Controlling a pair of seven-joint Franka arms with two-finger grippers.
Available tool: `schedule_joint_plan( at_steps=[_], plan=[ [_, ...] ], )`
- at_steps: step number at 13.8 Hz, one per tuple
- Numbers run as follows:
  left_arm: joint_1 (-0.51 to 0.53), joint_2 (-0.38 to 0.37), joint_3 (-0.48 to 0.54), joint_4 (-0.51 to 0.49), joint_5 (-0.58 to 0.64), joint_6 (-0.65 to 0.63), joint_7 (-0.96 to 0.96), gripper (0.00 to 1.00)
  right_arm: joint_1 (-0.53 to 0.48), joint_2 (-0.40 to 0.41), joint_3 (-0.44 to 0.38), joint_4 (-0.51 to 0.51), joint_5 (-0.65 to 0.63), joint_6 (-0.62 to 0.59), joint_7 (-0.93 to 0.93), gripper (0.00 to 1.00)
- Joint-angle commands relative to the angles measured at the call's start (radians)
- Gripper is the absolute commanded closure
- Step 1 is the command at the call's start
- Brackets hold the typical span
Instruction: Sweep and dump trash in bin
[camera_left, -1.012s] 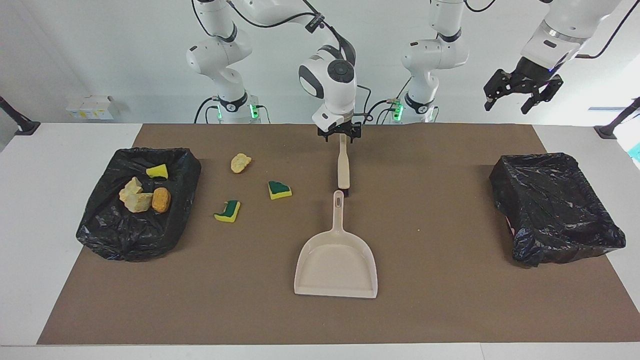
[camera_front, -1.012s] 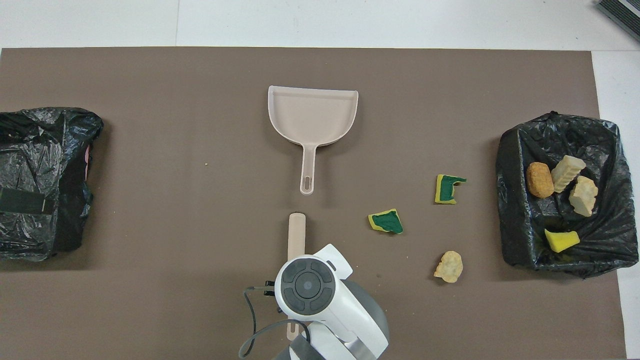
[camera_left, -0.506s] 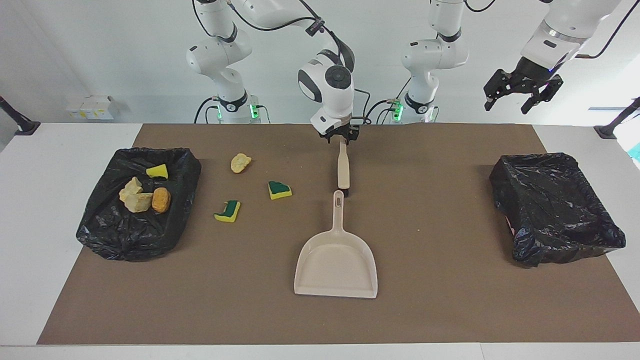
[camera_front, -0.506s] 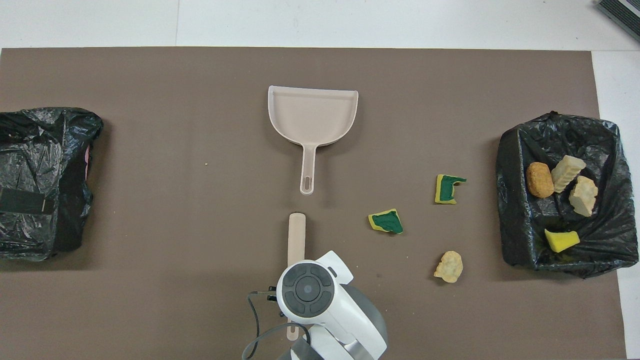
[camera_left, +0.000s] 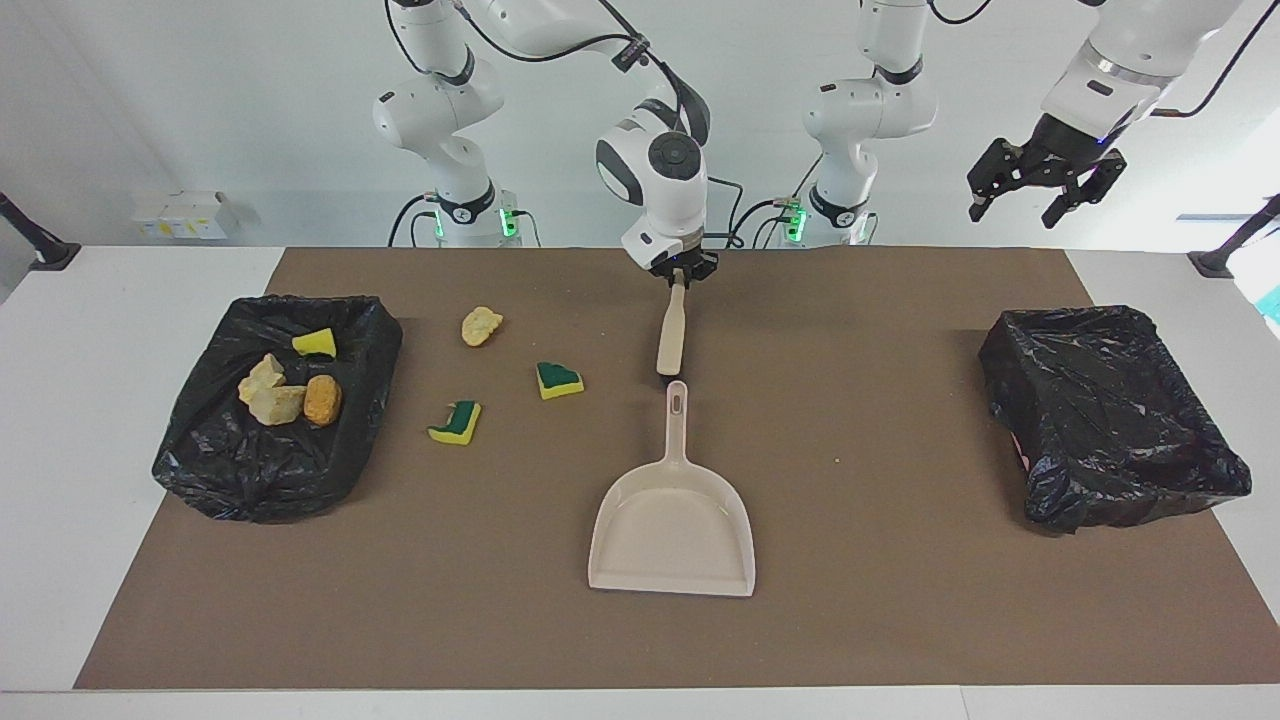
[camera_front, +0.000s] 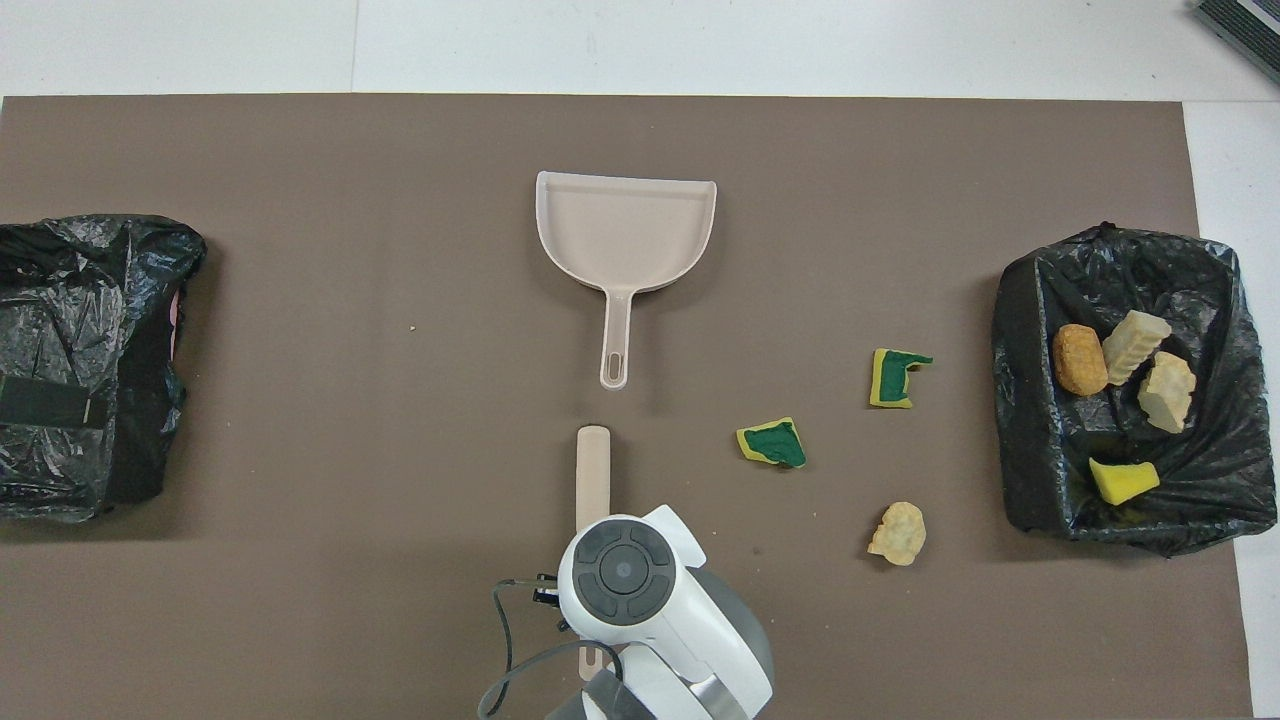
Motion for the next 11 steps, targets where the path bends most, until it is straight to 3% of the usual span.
schedule_joint_plan(
  at_steps=[1,6,11],
  plan=[
    [-0.015,0.006,0.013,0.019,0.011,-0.021,0.007,0.00,0.011,0.002,-0.003,0.018,0.021,-0.004,0.004,1.00],
    [-0.015,0.006,0.013,0.017,0.011,-0.020,-0.001,0.00,-0.022,-0.053,-0.012,0.078,0.013,-0.160,0.007,1.00],
    [-0.048,-0.008,-0.062,-0.007,0.001,-0.006,-0.045,0.00,-0.156,-0.173,-0.015,0.079,-0.042,-0.387,0.004,1.00]
  ],
)
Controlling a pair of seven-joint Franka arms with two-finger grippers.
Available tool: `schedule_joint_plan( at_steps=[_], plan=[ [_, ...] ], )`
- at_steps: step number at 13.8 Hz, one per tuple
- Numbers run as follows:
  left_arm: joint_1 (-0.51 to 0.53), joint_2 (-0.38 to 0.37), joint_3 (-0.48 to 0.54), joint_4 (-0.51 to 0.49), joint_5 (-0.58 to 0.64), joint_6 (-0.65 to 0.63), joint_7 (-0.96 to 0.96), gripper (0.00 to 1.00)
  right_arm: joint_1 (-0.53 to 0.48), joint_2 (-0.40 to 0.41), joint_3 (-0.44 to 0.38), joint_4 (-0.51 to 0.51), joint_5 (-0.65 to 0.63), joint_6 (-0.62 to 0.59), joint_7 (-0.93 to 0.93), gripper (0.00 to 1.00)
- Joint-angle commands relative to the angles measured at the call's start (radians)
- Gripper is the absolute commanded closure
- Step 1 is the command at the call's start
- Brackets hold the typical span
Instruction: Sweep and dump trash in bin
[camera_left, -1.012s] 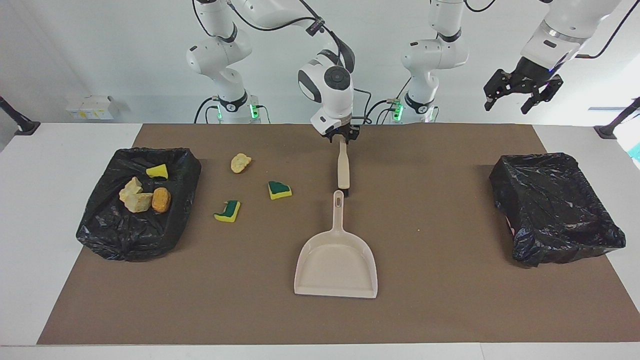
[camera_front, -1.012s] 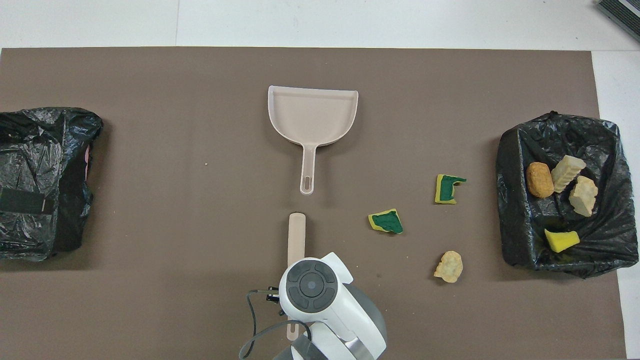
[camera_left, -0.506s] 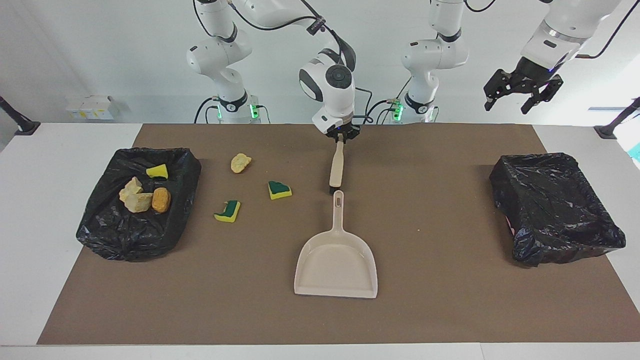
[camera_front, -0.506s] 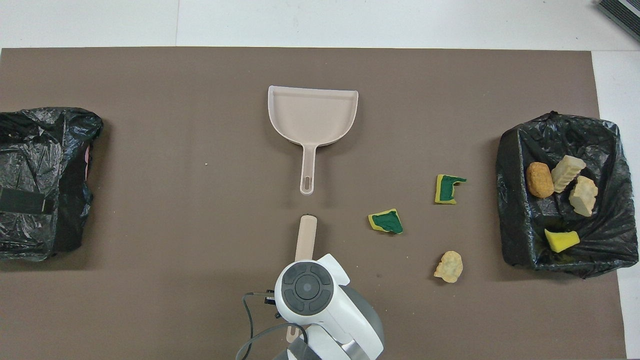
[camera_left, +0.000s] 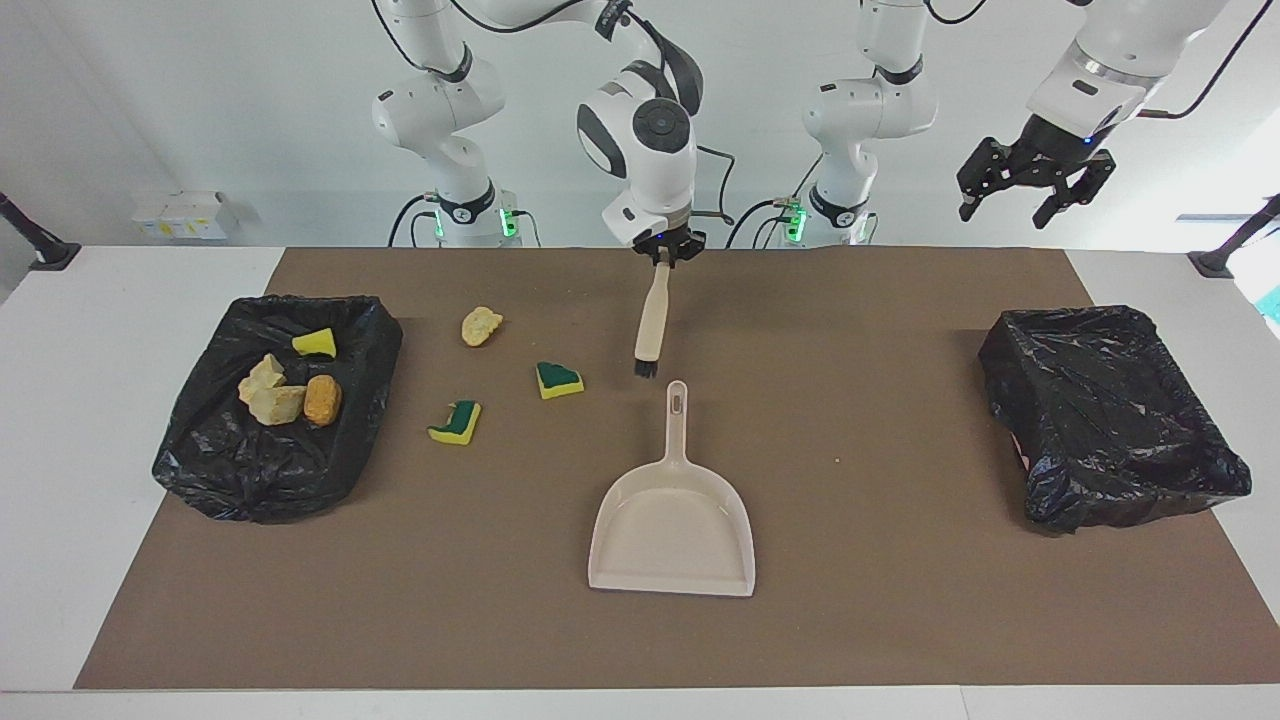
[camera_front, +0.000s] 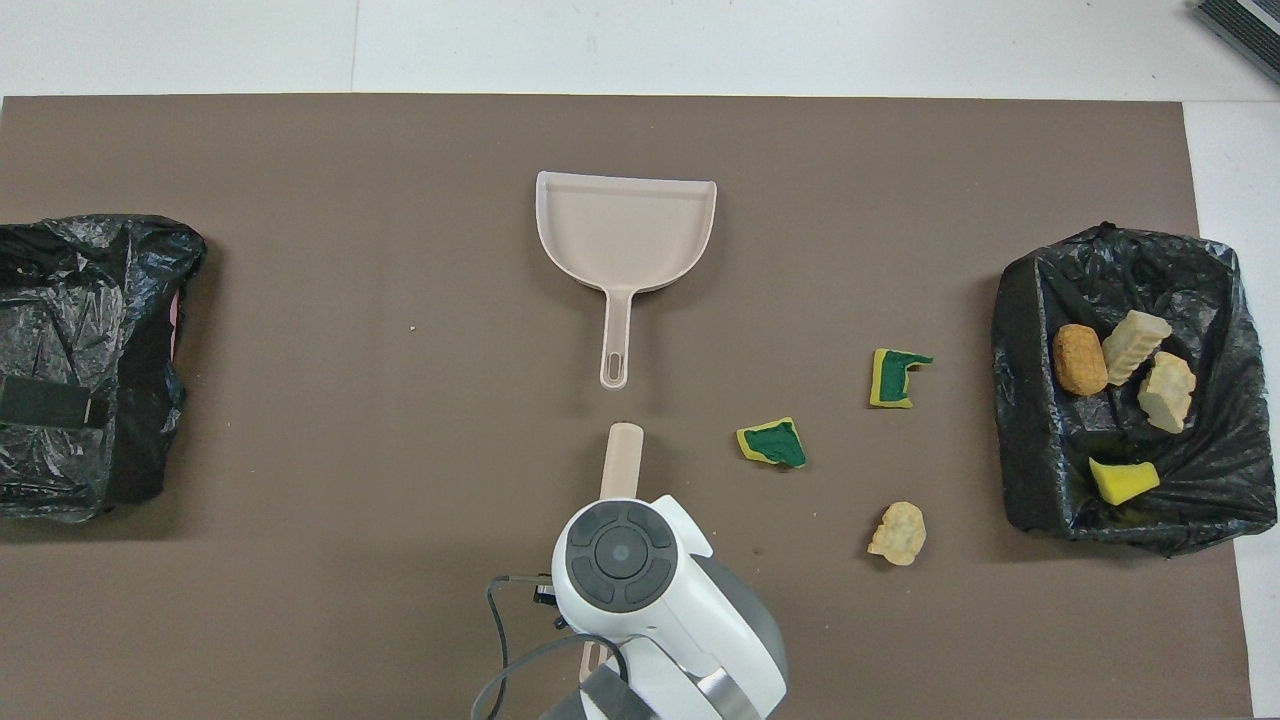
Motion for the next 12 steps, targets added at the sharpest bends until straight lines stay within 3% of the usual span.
schedule_joint_plan(
  at_steps=[1,3,7,10,12],
  plan=[
    [-0.046,-0.002,-0.043,-0.016,0.003,0.036,-0.084,0.00,-0.072,-0.058,0.007,-0.013,-0.056,-0.102,0.005,1.00],
    [-0.118,0.027,-0.051,-0.049,0.003,0.148,-0.248,0.00,-0.130,-0.057,0.005,-0.013,-0.085,-0.149,0.019,1.00],
    [-0.255,0.202,-0.051,-0.041,0.014,0.428,-0.486,0.00,-0.291,-0.057,0.007,-0.039,-0.112,-0.255,0.046,1.00],
    [-0.341,0.345,-0.051,-0.009,0.016,0.539,-0.576,0.00,-0.332,-0.099,0.007,-0.093,-0.139,-0.361,0.091,1.00],
    [-0.399,0.475,-0.048,0.070,0.026,0.567,-0.633,0.00,-0.358,-0.156,0.008,-0.186,-0.141,-0.348,0.082,1.00]
  ],
)
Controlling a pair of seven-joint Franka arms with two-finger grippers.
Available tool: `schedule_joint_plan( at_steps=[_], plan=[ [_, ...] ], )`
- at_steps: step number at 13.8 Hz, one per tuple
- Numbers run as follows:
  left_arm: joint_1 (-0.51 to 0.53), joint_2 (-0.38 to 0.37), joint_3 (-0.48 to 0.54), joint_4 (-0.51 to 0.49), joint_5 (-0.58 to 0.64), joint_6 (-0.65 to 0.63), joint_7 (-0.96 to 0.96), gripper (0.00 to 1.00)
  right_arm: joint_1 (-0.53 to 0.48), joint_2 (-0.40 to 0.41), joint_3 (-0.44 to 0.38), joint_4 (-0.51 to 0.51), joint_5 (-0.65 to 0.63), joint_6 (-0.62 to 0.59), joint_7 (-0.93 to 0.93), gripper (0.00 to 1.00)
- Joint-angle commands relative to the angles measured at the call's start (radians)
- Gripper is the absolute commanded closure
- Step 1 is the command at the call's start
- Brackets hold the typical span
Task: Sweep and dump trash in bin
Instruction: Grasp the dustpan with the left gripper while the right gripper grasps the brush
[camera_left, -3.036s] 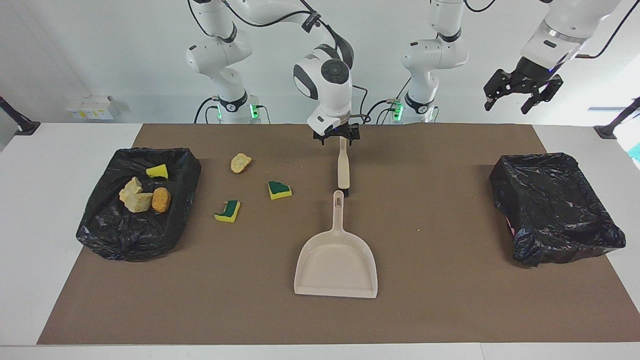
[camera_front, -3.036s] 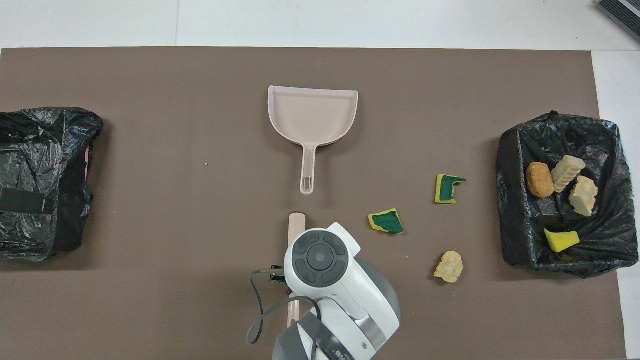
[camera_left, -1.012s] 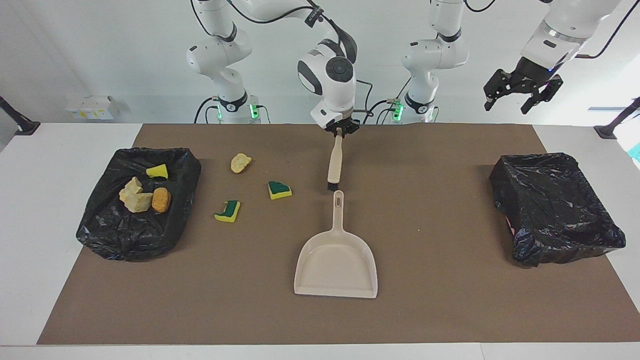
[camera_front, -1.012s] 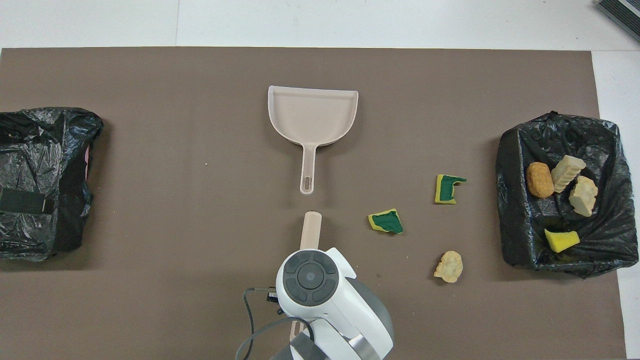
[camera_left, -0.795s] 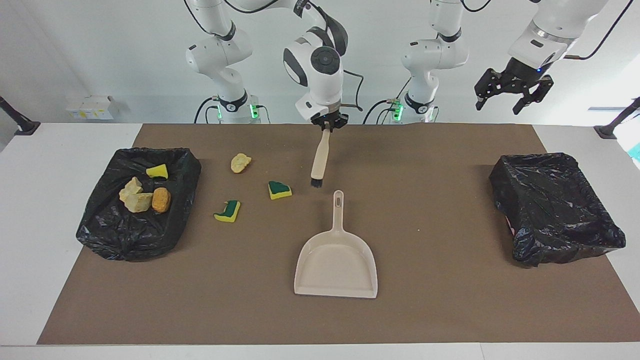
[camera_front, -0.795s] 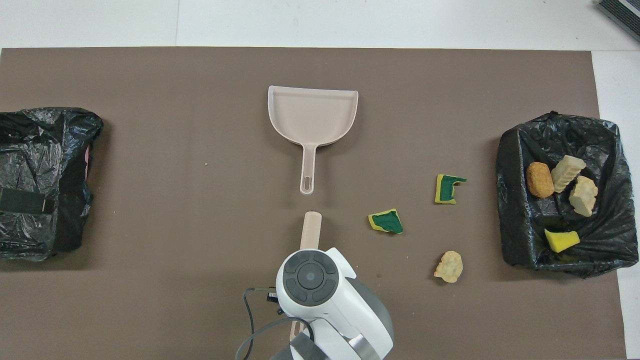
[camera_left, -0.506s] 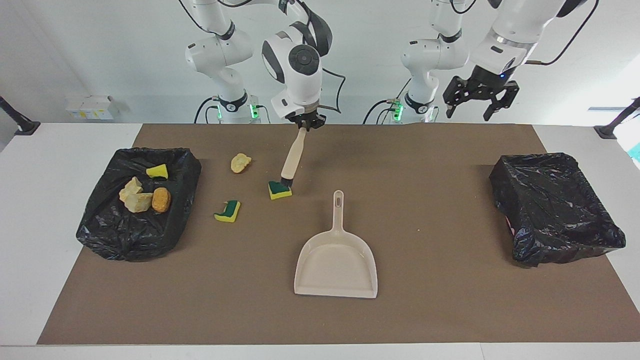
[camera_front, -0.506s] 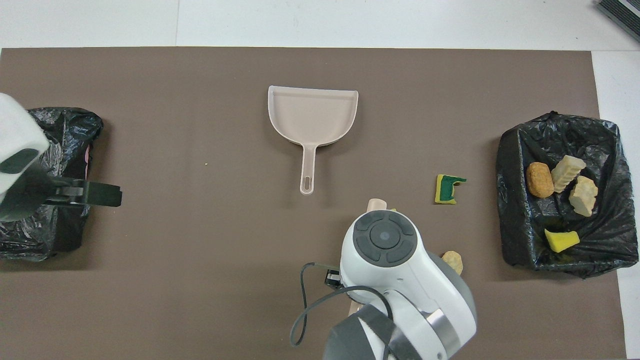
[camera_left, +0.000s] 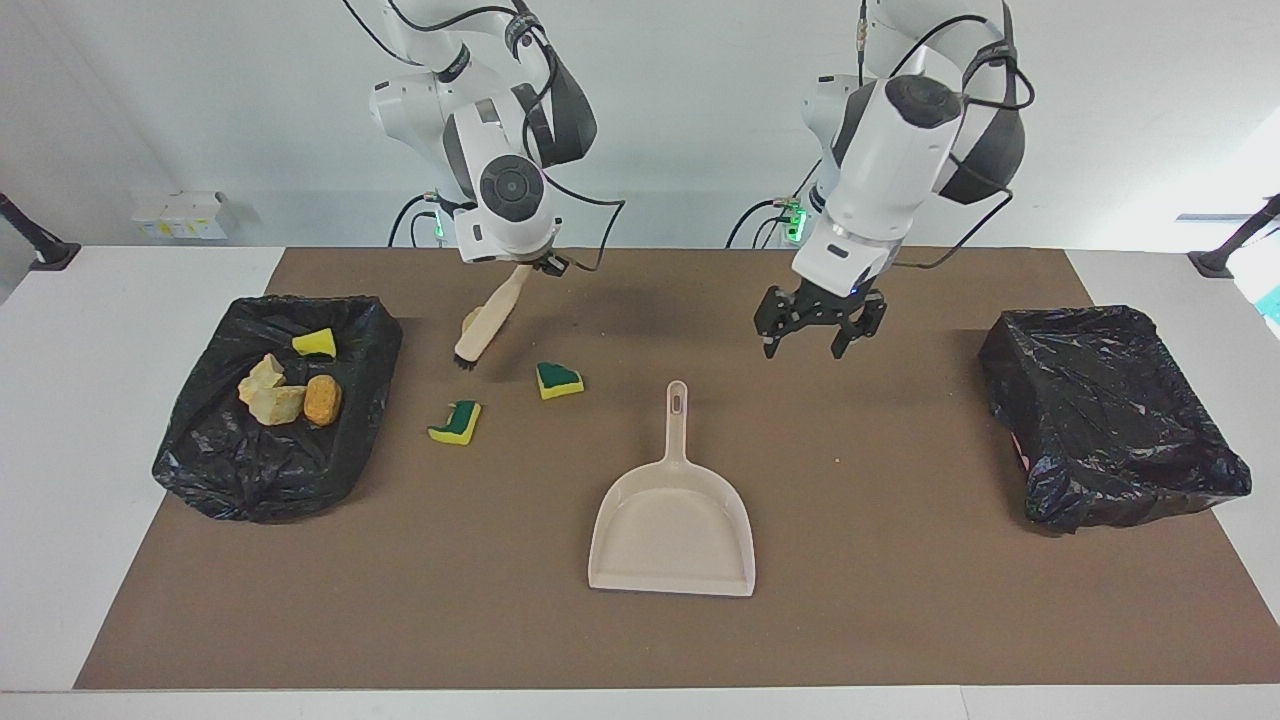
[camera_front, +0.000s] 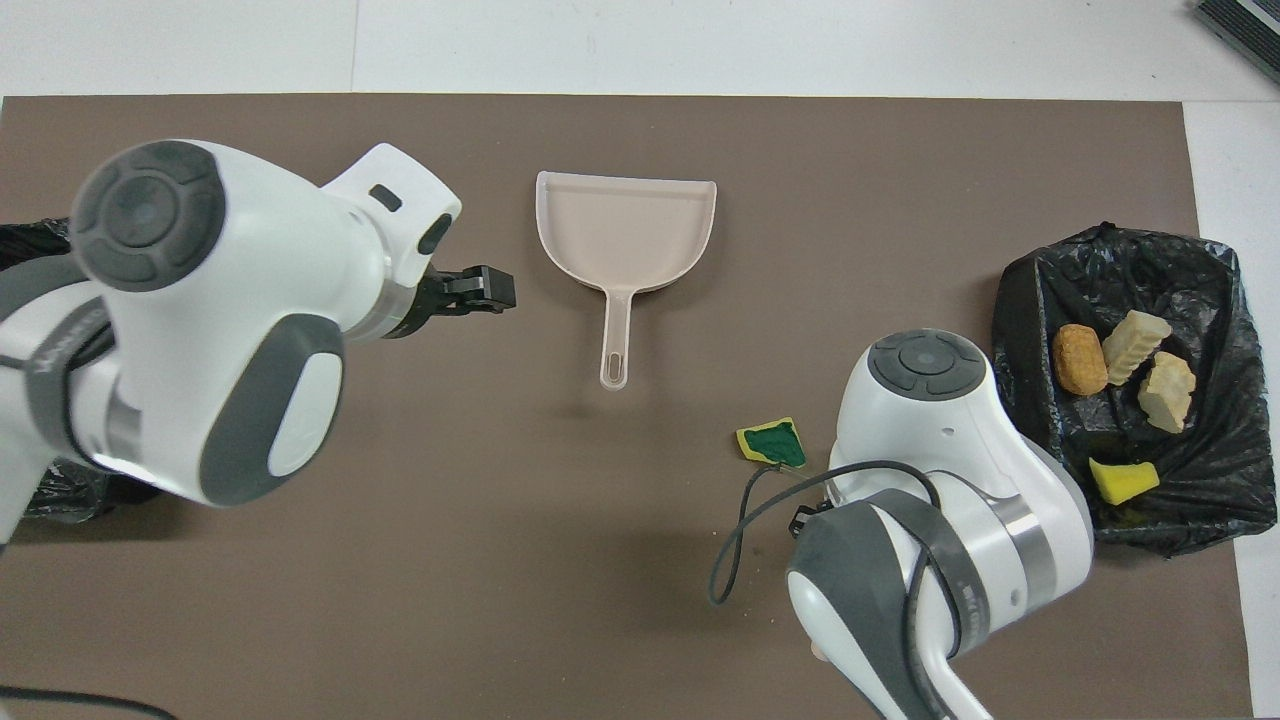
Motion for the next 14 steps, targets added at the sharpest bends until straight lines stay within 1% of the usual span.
schedule_joint_plan(
  at_steps=[1,2,4,6,7,8,9,10,12,14],
  plan=[
    [-0.097,0.180,0.018,0.153,0.049,0.021,-0.083,0.00,-0.042,-0.121,0.017,-0.159,-0.016,0.041,0.017,1.00],
    [-0.105,0.210,0.016,0.167,0.056,0.039,-0.103,0.00,-0.042,-0.155,0.017,-0.210,-0.016,0.053,-0.002,1.00],
    [-0.161,0.230,0.016,0.161,0.055,0.092,-0.111,0.00,-0.048,-0.193,0.017,-0.265,-0.016,0.057,-0.010,1.00],
    [-0.169,0.259,0.016,0.161,0.061,0.101,-0.116,0.00,-0.056,-0.271,0.019,-0.372,-0.002,0.121,-0.019,1.00],
    [-0.172,0.288,0.016,0.161,0.070,0.101,-0.116,0.00,-0.054,-0.302,0.020,-0.424,0.004,0.153,-0.033,1.00],
    [-0.197,0.311,0.016,0.161,0.096,0.102,-0.114,0.00,-0.054,-0.320,0.020,-0.458,0.013,0.181,-0.056,1.00],
    [-0.191,0.310,0.016,0.159,0.109,0.096,-0.107,0.00,-0.056,-0.331,0.019,-0.475,0.039,0.207,-0.082,1.00],
    [-0.189,0.308,0.016,0.143,0.107,0.102,-0.099,0.00,-0.053,-0.322,0.020,-0.483,0.047,0.237,-0.093,1.00],
    [-0.191,0.308,0.015,0.136,0.101,0.119,-0.100,0.08,-0.051,-0.305,0.022,-0.486,0.048,0.284,-0.133,1.00],
    [-0.205,0.322,0.016,0.129,0.098,0.145,-0.108,0.11,-0.039,-0.270,0.023,-0.468,0.079,0.377,-0.157,1.00]
  ],
)
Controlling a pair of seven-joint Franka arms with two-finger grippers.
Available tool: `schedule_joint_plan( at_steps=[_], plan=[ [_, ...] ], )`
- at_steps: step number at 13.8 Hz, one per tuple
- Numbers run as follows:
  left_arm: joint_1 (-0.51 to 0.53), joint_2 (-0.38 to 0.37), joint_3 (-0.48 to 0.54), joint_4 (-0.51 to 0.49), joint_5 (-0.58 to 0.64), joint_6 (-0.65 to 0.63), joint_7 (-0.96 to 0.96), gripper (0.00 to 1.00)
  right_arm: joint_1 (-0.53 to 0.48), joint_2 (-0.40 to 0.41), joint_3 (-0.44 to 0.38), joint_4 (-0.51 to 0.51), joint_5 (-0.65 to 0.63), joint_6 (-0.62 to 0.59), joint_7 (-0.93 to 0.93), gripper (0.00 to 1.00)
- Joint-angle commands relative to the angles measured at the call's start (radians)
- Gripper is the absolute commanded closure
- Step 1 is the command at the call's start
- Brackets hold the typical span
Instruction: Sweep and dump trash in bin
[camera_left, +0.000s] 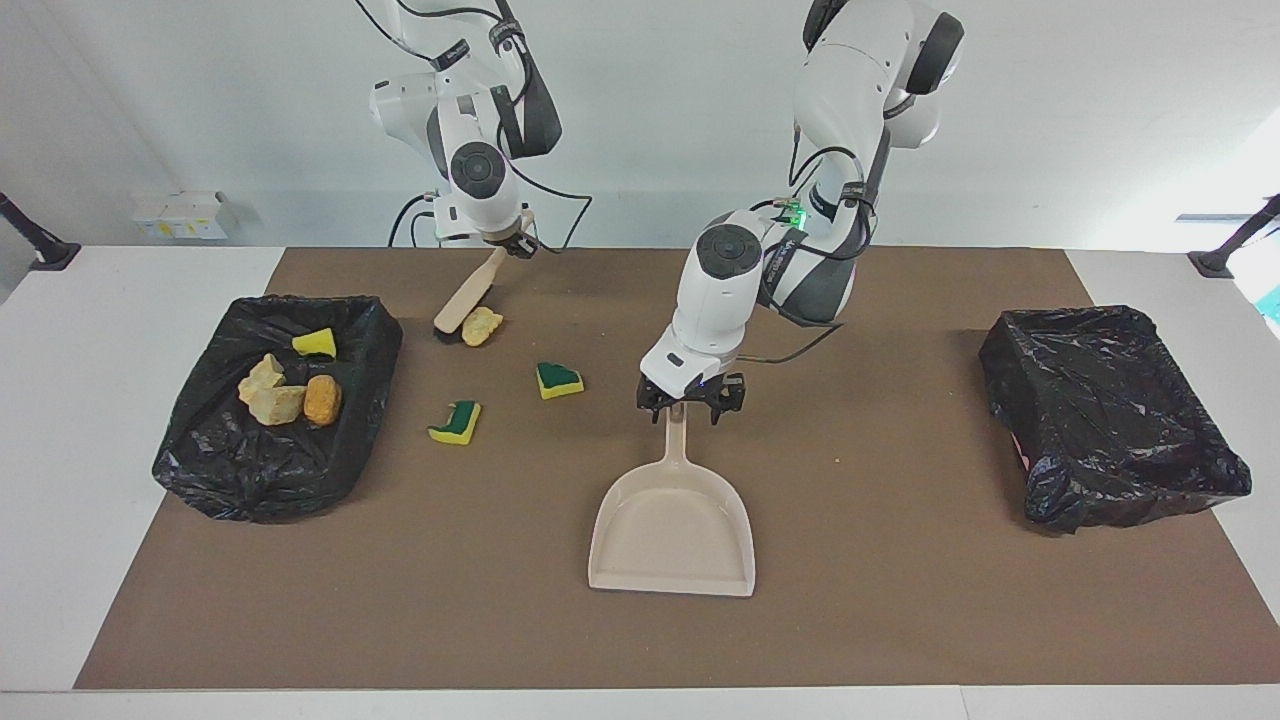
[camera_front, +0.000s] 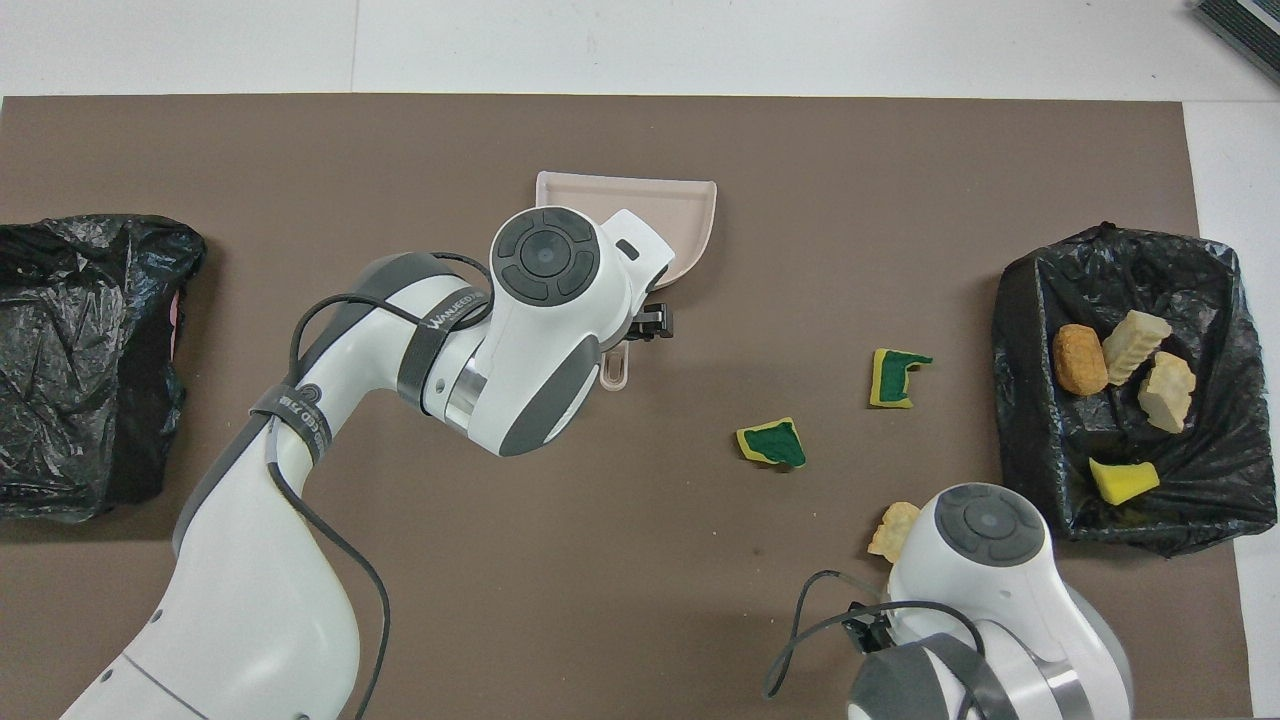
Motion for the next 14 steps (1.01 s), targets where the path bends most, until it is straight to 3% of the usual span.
schedule_joint_plan(
  at_steps=[1,3,5,6,9,12,14],
  plan=[
    [-0.027,0.010,0.017,-0.004,0.013,0.005,-0.002,0.15,0.003,0.044,0.013,0.036,0.055,0.096,-0.069,1.00],
    [-0.026,0.002,0.017,0.006,0.019,-0.058,0.001,0.59,0.008,0.146,0.013,0.142,0.056,0.104,-0.075,1.00],
    [-0.029,-0.001,0.017,0.006,0.025,-0.075,0.003,0.83,0.008,0.203,0.013,0.222,0.081,0.107,-0.118,1.00],
    [-0.024,-0.005,0.017,0.006,0.025,-0.082,0.004,1.00,0.006,0.216,0.013,0.237,0.113,0.119,-0.162,1.00],
    [-0.004,-0.053,0.017,0.006,0.020,-0.133,0.062,1.00,0.018,0.256,0.013,0.307,0.171,0.124,-0.252,1.00],
    [0.008,-0.113,0.026,-0.018,0.020,-0.171,0.254,1.00,0.006,0.342,0.010,0.497,0.141,-0.062,-0.255,1.00],
    [0.034,-0.148,0.028,-0.044,0.025,-0.205,0.396,1.00,-0.002,0.347,0.009,0.568,0.067,-0.120,-0.259,1.00]
  ],
)
